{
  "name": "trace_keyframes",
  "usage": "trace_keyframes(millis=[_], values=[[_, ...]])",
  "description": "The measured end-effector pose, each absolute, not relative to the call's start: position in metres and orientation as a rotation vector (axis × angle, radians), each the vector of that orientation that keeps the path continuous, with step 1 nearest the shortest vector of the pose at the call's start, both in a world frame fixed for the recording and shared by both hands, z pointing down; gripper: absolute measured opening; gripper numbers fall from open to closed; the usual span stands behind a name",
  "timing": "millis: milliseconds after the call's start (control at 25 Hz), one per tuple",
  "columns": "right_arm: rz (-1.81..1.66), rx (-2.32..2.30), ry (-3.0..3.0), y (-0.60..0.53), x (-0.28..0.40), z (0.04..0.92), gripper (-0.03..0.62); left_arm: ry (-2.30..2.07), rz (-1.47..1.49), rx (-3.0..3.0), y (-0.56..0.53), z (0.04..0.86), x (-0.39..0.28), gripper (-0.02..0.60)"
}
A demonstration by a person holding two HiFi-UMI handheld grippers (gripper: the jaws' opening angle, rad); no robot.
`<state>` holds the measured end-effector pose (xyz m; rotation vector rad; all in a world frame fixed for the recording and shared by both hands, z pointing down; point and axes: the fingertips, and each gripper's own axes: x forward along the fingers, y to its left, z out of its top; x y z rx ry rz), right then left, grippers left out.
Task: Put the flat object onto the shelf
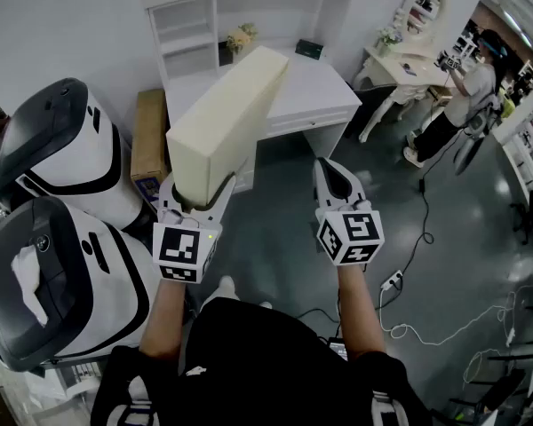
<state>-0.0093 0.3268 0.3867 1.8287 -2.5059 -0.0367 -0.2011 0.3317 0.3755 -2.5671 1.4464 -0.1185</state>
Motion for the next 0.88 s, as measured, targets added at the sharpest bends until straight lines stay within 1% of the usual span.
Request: trace_keyframes(millis=[520,880], values=[[0.041,1.786,-2.557,0.345,-0.001,0.405,-0.002,1.459,-0.123,-2.552,0.352,0.383,-0.192,0.278],[0.035,1.748,-2.564,0.324,0.001,0.410,-0.002,1.500,-0.128,-2.542,0.331,0.389,-0.192,0.278]])
